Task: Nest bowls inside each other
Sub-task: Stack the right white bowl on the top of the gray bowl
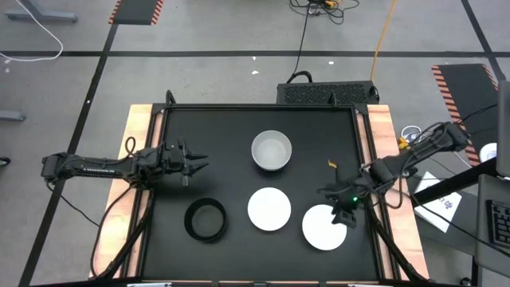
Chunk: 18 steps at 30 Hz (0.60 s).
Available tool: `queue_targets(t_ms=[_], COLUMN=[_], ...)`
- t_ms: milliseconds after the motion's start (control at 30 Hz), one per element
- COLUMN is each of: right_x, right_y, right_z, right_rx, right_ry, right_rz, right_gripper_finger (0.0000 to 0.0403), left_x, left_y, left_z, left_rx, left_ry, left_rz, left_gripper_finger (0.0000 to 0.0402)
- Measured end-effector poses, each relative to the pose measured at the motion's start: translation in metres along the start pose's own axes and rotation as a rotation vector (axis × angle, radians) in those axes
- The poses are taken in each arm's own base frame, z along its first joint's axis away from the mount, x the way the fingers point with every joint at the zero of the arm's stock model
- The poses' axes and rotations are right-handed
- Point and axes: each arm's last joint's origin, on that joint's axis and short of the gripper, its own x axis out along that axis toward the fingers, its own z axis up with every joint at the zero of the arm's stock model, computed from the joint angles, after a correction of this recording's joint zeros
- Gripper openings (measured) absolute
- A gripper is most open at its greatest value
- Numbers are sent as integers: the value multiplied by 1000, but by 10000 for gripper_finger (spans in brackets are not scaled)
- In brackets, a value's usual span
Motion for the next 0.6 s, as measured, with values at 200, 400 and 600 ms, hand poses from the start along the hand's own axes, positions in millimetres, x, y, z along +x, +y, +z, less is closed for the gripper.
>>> queue_targets(t_ms=[200,400,600], right_x=[7,11,10], right_y=[-2,-10,-14], right_z=[-5,-10,-12], right_rx=[66,100,139], right_ry=[-21,12,-2], right_rz=[-113,-245,-322], right_gripper_finger=[199,199,199], left_x=[0,0,0], left_y=[0,0,0], left_z=[2,2,2], left_rx=[0,0,-1], left_ry=[-20,-21,-21], left_rz=[1,1,1], left_gripper_finger=[127,127,127])
